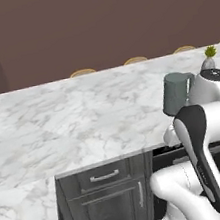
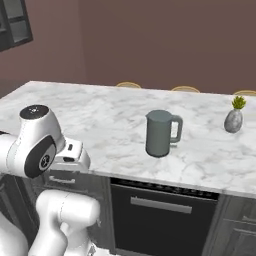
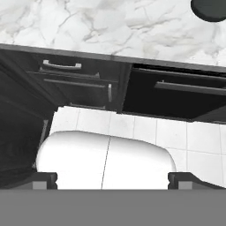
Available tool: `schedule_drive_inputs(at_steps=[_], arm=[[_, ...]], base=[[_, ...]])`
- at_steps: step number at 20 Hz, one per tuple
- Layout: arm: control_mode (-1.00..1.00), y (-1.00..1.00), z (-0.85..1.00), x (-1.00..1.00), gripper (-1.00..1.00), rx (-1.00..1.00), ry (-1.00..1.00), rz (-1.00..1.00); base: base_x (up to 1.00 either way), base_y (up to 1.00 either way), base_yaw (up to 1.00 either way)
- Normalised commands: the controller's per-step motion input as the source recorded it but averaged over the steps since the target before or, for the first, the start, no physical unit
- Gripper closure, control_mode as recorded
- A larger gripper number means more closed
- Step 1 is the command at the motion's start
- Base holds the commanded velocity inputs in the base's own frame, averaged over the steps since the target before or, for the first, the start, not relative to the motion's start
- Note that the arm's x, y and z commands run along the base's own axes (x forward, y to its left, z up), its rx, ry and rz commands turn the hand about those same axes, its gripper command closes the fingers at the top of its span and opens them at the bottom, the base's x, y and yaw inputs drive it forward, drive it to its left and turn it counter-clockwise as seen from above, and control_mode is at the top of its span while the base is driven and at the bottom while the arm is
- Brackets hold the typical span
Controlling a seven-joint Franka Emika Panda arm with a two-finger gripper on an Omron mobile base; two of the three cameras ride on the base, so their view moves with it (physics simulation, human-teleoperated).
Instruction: Navigate to the coffee machine.
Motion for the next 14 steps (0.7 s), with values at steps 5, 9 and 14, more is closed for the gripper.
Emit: schedule_drive_inputs(at_steps=[5, 9, 14], arm=[[1.00, 0.00, 0.00, 0.00, -1.00, 0.00, 0.00, 0.00], [1.00, 0.00, 0.00, 0.00, -1.00, 0.00, 0.00, 0.00], [1.00, 0.00, 0.00, 0.00, -1.00, 0.00, 0.00, 0.00]], base=[[-0.66, -0.64, 0.00], [-0.56, -0.29, 0.06], [-0.44, -0.16, 0.12]])
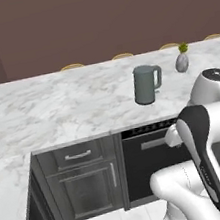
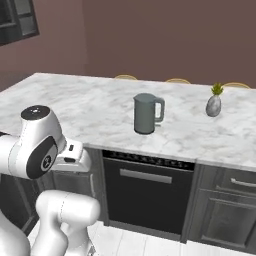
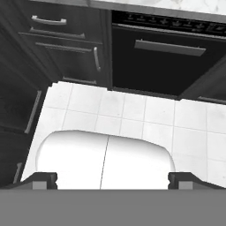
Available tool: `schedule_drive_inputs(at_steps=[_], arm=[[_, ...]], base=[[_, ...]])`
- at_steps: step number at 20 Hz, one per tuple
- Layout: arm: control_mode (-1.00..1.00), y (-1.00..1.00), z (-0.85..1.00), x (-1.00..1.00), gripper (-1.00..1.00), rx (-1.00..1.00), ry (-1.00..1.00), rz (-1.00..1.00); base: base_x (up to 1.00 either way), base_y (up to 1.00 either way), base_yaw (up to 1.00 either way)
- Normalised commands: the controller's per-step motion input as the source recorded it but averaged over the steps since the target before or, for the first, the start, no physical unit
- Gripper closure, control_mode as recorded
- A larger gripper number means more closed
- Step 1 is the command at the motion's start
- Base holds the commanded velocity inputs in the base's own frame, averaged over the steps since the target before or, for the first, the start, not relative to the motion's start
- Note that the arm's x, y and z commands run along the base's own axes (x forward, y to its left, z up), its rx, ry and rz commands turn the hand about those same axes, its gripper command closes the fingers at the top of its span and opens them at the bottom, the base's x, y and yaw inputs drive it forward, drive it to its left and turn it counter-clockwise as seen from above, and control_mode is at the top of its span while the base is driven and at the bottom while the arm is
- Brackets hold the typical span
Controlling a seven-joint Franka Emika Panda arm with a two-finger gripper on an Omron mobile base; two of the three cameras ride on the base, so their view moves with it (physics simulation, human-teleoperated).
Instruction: Navigate to the coffee machine.
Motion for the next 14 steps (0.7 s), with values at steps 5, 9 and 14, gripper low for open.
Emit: schedule_drive_inputs(at_steps=[5, 9, 14], arm=[[1.00, 0.00, 0.00, 0.00, -1.00, 0.00, 0.00, 0.00], [1.00, 0.00, 0.00, 0.00, -1.00, 0.00, 0.00, 0.00], [1.00, 0.00, 0.00, 0.00, -1.00, 0.00, 0.00, 0.00]], base=[[-0.46, -0.35, 0.05], [-0.24, -0.77, 0.00], [-0.08, -0.85, 0.00]])
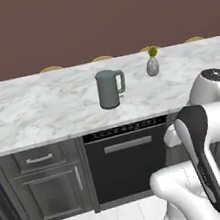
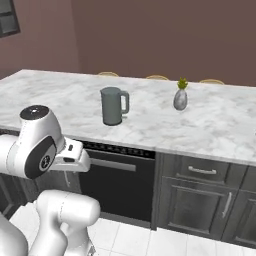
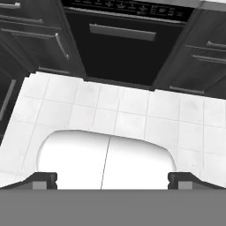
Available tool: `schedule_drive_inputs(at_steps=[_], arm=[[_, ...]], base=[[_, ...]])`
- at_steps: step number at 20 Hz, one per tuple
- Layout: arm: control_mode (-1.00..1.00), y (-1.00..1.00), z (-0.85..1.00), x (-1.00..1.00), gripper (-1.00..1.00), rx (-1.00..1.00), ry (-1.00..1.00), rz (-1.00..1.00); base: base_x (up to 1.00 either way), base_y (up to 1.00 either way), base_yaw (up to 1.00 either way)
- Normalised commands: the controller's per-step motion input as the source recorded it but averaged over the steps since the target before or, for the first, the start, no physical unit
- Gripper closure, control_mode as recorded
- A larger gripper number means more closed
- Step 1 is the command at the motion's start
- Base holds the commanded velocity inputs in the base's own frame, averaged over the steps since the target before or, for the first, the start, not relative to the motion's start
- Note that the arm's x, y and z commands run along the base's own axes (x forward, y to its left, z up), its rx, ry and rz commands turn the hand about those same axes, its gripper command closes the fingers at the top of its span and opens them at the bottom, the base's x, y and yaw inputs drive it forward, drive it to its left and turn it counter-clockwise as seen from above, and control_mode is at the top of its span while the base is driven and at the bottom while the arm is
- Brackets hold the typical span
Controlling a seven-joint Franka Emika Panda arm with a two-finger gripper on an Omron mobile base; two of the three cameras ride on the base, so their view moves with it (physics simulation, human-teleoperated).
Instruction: Navigate to the coffee machine.
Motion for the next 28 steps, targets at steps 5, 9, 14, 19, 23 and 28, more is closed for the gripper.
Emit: schedule_drive_inputs(at_steps=[5, 9, 14, 19, 23, 28], arm=[[1.00, 0.00, 0.00, 0.00, -1.00, 0.00, 0.00, 0.00], [1.00, 0.00, 0.00, 0.00, -1.00, 0.00, 0.00, 0.00], [1.00, 0.00, 0.00, 0.00, -1.00, 0.00, 0.00, 0.00], [1.00, 0.00, 0.00, 0.00, -1.00, 0.00, 0.00, 0.00], [1.00, 0.00, 0.00, 0.00, -1.00, 0.00, 0.00, 0.00], [1.00, 0.00, 0.00, 0.00, -1.00, 0.00, 0.00, 0.00]], base=[[-0.23, -0.62, 0.04], [-0.29, -0.27, 0.29], [-0.19, -0.05, 0.63], [-0.01, 0.00, 0.80], [0.01, 0.00, 0.78], [0.13, 0.00, 0.75]])
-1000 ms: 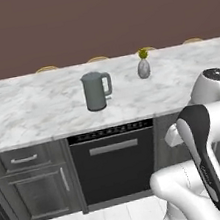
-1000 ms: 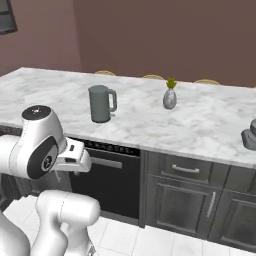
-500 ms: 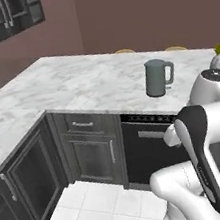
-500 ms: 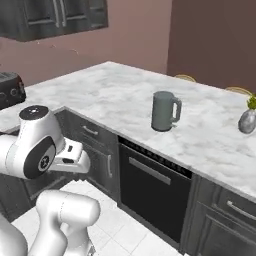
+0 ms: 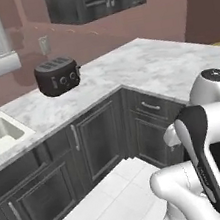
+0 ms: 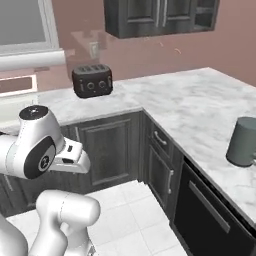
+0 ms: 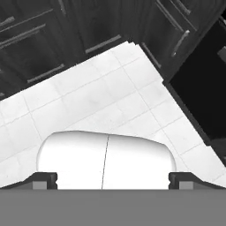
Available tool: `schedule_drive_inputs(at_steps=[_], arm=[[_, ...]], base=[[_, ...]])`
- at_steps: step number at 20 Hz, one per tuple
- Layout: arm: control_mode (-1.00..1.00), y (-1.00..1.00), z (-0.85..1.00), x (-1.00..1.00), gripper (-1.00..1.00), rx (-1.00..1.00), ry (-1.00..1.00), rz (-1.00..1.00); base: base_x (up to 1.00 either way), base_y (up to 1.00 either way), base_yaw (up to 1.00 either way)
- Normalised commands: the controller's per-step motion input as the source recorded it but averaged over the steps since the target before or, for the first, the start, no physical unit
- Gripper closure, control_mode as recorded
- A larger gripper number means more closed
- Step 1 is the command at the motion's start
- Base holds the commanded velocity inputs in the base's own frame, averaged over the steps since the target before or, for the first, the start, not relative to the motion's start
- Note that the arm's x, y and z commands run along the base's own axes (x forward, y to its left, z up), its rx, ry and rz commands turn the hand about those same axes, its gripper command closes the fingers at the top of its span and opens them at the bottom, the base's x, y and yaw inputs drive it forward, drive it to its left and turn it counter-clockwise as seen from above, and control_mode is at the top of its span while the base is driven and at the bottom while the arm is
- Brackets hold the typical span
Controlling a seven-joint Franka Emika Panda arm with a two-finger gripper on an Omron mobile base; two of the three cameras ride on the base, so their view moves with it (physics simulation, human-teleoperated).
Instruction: Navigate to the coffee machine.
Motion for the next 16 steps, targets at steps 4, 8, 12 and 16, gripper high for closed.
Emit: schedule_drive_inputs(at_steps=[4, 8, 12, 16], arm=[[1.00, 0.00, 0.00, 0.00, -1.00, 0.00, 0.00, 0.00], [1.00, 0.00, 0.00, 0.00, -1.00, 0.00, 0.00, 0.00], [1.00, 0.00, 0.00, 0.00, -1.00, 0.00, 0.00, 0.00], [1.00, 0.00, 0.00, 0.00, -1.00, 0.00, 0.00, 0.00]], base=[[0.22, 0.00, 0.70], [0.27, 0.00, 0.67], [0.26, 0.00, 0.67], [0.28, 0.00, 0.67]])
